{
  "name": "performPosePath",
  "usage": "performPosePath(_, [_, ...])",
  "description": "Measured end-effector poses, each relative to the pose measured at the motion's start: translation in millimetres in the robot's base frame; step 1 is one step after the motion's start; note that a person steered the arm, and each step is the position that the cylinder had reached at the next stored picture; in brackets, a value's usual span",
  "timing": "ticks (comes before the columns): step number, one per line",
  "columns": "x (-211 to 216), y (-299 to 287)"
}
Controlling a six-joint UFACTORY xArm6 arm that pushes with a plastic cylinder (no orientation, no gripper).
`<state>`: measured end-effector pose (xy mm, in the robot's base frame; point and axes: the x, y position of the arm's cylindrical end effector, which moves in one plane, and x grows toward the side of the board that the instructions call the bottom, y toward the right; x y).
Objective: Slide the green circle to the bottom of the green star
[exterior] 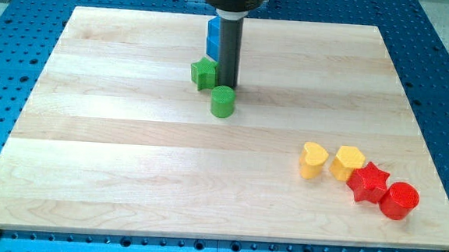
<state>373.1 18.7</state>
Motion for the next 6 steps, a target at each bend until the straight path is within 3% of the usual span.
performPosePath(1, [50, 12])
performPosePath(2, [47, -21])
performPosePath(3, [88, -25])
performPosePath(4, [120, -130])
performPosePath(5, [69, -165])
performPosePath(6, [68, -104])
